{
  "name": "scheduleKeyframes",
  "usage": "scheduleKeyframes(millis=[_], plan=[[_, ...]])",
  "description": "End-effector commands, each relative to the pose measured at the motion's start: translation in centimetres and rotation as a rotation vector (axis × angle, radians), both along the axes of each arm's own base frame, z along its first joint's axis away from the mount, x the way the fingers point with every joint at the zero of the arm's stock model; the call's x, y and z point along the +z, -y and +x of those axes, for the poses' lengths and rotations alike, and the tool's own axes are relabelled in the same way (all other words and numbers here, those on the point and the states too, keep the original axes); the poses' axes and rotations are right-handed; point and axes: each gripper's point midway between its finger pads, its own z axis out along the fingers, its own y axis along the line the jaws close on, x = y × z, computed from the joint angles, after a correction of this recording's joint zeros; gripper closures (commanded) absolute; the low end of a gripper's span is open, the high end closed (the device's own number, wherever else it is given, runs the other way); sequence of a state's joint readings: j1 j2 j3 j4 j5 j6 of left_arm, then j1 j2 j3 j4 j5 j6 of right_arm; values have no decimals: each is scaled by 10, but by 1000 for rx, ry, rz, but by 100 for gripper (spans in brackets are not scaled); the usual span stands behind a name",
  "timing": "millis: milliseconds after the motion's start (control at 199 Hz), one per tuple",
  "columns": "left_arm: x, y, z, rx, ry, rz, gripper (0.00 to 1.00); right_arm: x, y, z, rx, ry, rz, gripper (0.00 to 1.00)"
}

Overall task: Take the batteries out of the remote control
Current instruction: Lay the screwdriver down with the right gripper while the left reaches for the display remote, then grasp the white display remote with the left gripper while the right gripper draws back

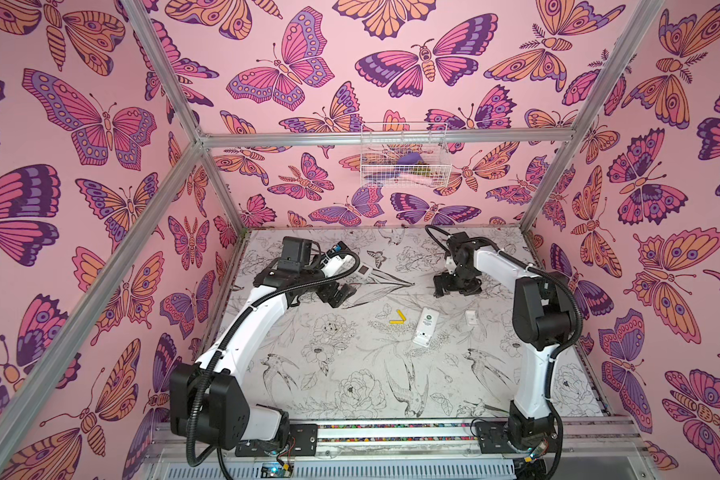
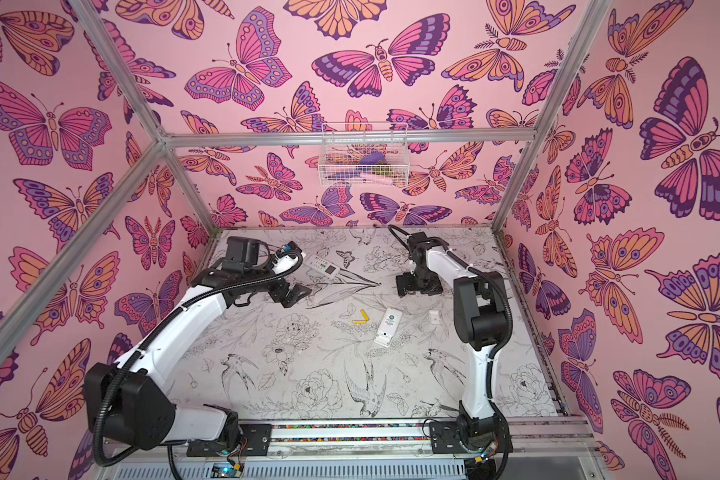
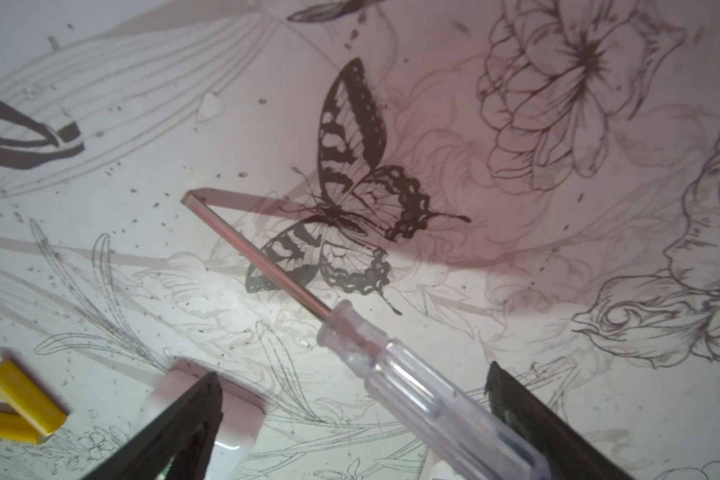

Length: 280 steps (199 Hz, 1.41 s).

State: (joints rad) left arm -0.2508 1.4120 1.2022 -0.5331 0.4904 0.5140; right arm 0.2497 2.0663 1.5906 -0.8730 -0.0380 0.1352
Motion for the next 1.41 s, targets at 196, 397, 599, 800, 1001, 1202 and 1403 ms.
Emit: scheduleKeyframes(millis=[196,397,599,800,1001,1202,1403], plan=[[-21,11,-2,-77,-19,84,1,24,-27,-11,96,28,29,1],[-26,16,1,-79,-30,81,1,33,-16,-6,61,57,28,1],[-32,16,11,-168,55,164,0,56,-12,0,18,125,92,0],[-52,26,19,-432,121,270,0,95,-13,-16,23,249,152,0],[-65,38,52,-540,71,312,2,124,-6,-58,19,338,213,0],[-89,48,92,-602,59,352,0,149,-4,-101,10,412,297,0],[-121,57,129,-601,9,377,0,158,-2,-131,-45,501,389,0]])
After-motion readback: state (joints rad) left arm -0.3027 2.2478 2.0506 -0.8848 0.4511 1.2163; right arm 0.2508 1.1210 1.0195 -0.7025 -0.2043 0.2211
